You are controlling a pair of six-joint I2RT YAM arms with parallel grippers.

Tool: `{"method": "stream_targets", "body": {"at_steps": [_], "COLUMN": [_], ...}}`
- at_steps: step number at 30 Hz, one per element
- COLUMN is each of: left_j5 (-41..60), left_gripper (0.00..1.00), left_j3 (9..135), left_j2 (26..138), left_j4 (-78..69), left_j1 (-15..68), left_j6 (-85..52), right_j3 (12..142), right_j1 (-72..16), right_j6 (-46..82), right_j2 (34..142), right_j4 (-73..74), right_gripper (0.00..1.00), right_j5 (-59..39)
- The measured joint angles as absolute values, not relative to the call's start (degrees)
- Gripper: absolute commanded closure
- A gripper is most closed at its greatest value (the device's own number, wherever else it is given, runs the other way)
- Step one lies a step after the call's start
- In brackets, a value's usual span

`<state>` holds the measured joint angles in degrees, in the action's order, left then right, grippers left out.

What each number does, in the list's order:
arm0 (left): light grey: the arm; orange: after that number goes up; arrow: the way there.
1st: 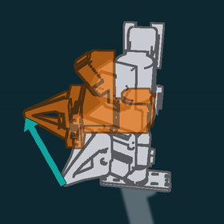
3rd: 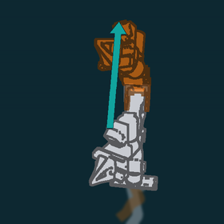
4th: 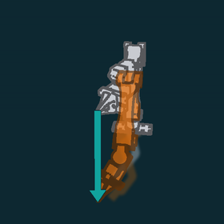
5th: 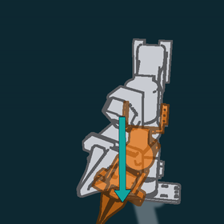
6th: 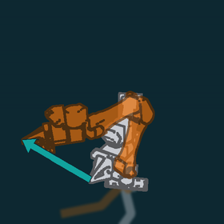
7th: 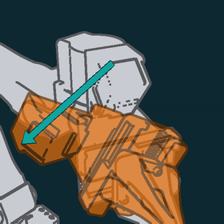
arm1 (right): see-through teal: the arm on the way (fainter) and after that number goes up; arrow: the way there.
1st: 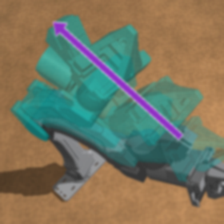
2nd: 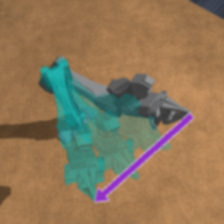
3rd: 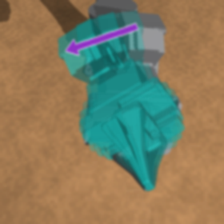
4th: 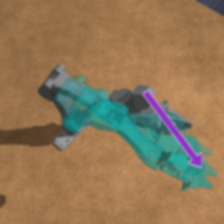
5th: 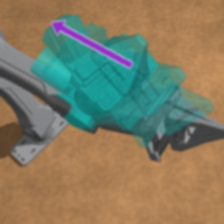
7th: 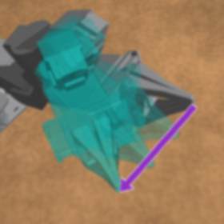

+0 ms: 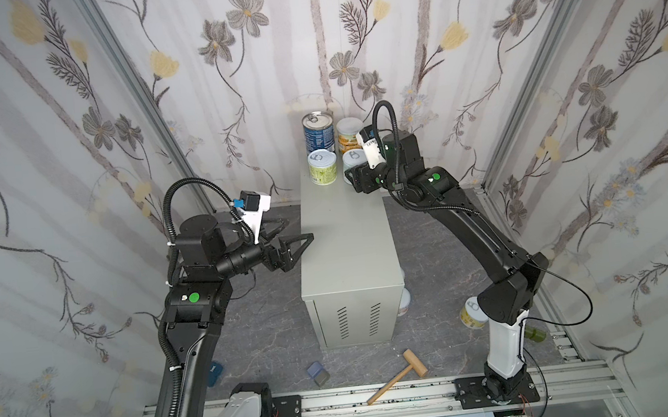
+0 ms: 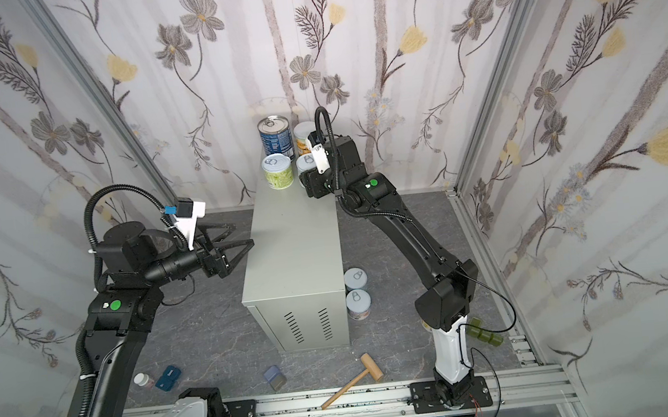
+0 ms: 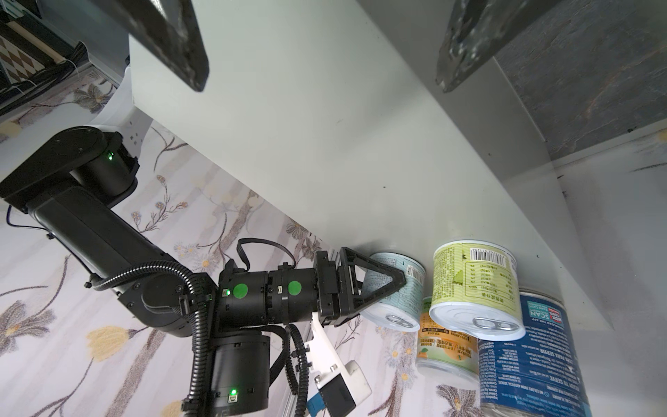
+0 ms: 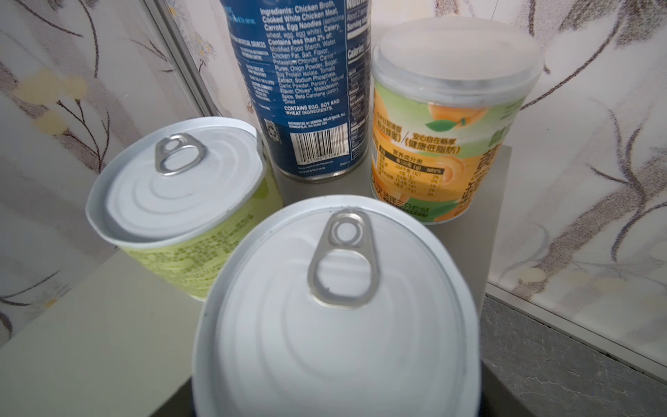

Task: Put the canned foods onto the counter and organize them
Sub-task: 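Lower the teal-label can beside the green-label can with the right gripper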

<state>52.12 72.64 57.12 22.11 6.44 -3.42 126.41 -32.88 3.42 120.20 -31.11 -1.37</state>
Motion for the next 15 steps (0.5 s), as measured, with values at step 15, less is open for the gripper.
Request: {"method": "stream_targets", "body": {"at_steps": [15], "left_j5": [52.1], "left_gripper": [0.00], "left_j3": [71.6], "left_j2": [56.5], "left_j4": [19.7], "left_j1": [6.4], "left_j6": [-4.5], "right_j3": [125.4], "right_j1": [-32.9], "right_j6": [3.4], "right_j2": [116.6], "right_j4": [-30.9], "right_gripper": [0.02], "right_j5": [-0.8]}}
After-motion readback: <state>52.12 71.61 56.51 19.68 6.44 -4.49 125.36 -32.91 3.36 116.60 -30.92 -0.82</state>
